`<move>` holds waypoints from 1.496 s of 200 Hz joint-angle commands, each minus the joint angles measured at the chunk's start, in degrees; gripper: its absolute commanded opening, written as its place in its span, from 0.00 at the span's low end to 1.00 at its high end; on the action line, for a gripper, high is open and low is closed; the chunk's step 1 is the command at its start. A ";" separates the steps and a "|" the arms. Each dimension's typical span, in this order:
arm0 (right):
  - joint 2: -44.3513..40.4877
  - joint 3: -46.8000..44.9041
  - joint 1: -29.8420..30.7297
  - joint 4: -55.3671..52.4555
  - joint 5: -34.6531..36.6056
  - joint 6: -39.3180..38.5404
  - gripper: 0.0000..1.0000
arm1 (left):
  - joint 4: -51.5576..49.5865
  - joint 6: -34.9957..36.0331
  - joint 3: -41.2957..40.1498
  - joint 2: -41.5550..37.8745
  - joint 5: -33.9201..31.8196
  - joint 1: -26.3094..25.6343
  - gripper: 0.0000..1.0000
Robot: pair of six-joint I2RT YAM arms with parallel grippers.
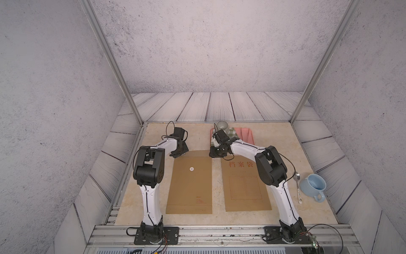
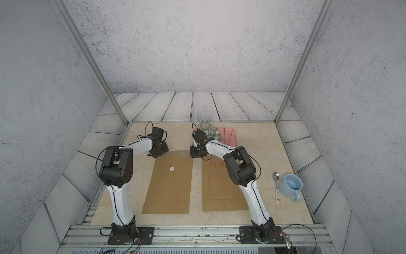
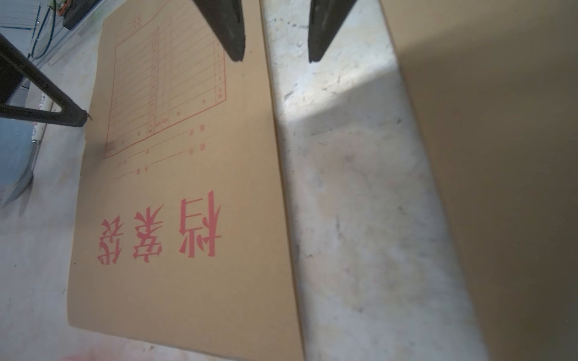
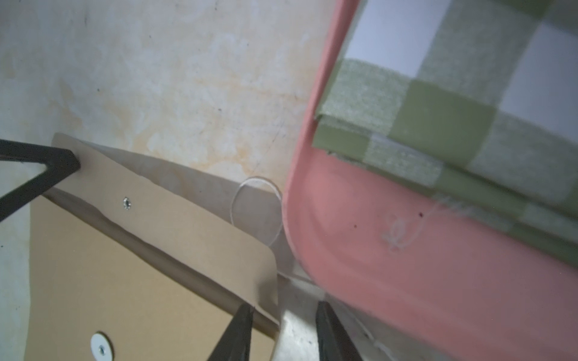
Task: Open the file bag
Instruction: Adjust the file bag at the center of the board, then pick up the file bag from the center of the board.
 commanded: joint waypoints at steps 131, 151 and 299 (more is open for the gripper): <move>-37.90 -30.57 -2.96 -4.38 12.39 -0.04 0.90 | -2.96 3.15 4.46 -8.94 7.56 0.35 0.40; -46.70 -43.43 -6.79 -4.79 12.23 4.17 0.91 | -4.03 3.03 3.28 -13.16 7.36 -0.60 0.40; -56.94 -66.82 -29.33 -2.14 -0.67 9.45 0.92 | 9.11 -5.95 -11.05 -12.19 19.39 -30.54 0.38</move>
